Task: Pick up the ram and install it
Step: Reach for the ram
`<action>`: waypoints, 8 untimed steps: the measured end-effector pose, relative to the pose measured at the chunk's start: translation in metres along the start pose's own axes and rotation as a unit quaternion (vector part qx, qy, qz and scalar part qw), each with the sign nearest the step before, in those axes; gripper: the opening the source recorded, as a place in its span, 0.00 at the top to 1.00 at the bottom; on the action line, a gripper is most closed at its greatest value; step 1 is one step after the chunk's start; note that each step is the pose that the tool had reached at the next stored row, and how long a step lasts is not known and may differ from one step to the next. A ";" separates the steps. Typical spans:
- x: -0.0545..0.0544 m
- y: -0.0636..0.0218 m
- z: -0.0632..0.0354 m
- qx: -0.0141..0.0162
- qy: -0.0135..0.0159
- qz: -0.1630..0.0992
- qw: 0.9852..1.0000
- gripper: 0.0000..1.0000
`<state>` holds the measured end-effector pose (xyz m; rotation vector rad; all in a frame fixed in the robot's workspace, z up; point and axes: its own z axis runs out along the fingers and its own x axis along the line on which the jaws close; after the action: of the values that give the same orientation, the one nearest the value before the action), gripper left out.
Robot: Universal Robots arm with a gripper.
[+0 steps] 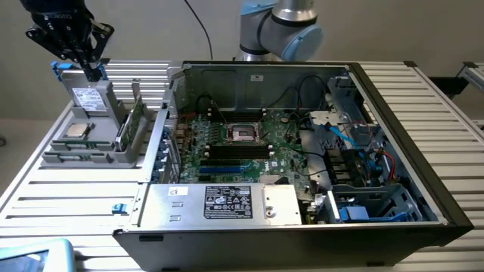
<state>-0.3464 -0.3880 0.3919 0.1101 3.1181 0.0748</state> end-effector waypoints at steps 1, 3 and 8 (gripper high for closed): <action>0.005 0.0004 0.0001 0.000 0.000 0.000 1.000 0.89; 0.014 0.0011 0.0001 0.000 0.000 0.000 1.000 0.89; 0.037 0.0019 0.0002 0.000 0.000 0.000 1.000 0.89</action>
<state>-0.3827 -0.3835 0.3910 0.1097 3.1181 0.0749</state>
